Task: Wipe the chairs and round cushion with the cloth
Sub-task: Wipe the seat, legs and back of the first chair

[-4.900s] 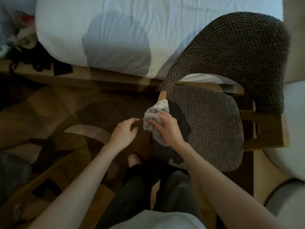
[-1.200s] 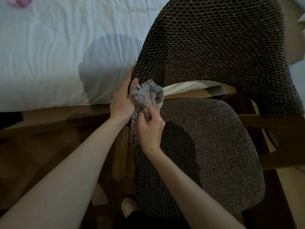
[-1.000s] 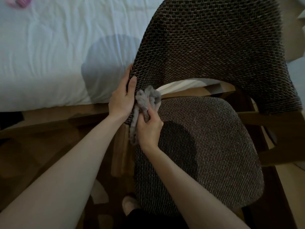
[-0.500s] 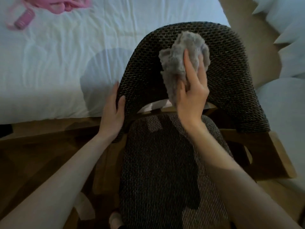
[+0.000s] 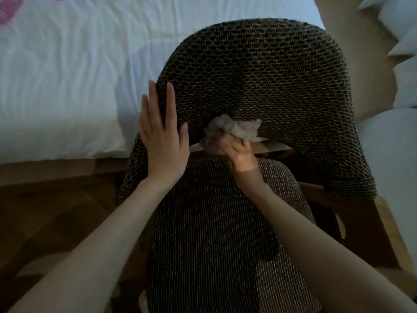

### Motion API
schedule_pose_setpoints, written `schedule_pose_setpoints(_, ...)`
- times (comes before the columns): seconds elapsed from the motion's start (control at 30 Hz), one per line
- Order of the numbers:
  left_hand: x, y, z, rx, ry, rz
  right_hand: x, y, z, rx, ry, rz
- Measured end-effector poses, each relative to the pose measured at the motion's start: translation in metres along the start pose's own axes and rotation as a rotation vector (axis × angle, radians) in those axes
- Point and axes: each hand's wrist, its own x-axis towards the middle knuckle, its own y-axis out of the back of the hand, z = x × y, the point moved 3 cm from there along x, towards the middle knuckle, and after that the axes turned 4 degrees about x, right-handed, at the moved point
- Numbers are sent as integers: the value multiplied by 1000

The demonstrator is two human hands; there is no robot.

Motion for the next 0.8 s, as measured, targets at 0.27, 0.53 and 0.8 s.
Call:
schedule_pose_setpoints(0.27,-4,-1,0,44,-7,-27,13,83,-31,-44,189,556)
schedule_pose_setpoints(0.53,-14,-3,-6,82,-44,-45,29,77,-14,-191,-10,545)
schedule_pose_setpoints(0.8,-36,-1,-11,128,-50,-161,-11,40,22,-213,-132,-35)
